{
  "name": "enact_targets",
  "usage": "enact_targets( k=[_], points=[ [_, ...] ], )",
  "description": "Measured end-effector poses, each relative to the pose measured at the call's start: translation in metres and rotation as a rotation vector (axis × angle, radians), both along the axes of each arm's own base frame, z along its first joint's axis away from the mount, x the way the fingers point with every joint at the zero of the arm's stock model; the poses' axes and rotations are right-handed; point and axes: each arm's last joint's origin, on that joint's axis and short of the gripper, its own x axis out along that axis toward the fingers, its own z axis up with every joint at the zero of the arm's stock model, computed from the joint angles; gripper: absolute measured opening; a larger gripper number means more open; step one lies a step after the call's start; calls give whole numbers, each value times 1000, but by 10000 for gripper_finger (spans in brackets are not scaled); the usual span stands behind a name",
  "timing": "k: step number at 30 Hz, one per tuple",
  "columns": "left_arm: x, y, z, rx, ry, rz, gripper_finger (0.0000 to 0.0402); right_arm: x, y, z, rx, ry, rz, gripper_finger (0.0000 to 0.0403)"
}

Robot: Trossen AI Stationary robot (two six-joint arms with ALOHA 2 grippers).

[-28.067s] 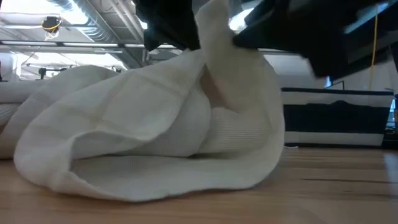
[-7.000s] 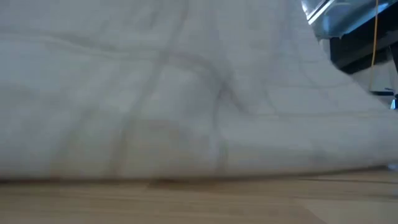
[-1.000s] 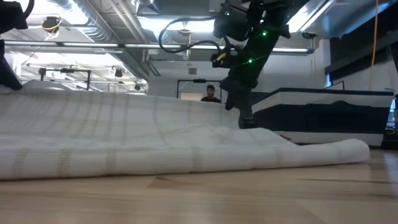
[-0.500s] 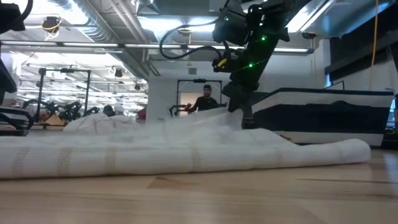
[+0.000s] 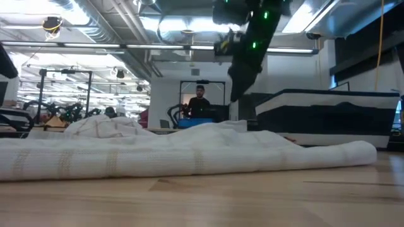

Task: Fold towel
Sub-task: Fold the bottom white towel

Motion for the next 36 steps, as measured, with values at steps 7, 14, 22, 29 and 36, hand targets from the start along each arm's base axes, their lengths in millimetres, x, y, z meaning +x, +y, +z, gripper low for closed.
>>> enact_targets(
  k=[7, 14, 22, 29, 36],
  points=[
    [27, -37, -23, -281, -182, -171, 145, -20, 65, 20, 347, -35, 261, 227],
    [42, -61, -58, -375, -147, -215, 145, -58, 151, -37, 425, -2, 403, 225],
    [40, -68, -84, -455, 26, -146, 145, -101, 180, -98, 527, -73, 327, 225],
    [32, -65, -74, -518, 69, -94, 145, -119, 209, -102, 637, -92, 329, 225],
    [20, -67, -71, -557, 101, -39, 145, -134, 234, -102, 781, -66, 307, 225]
  ],
)
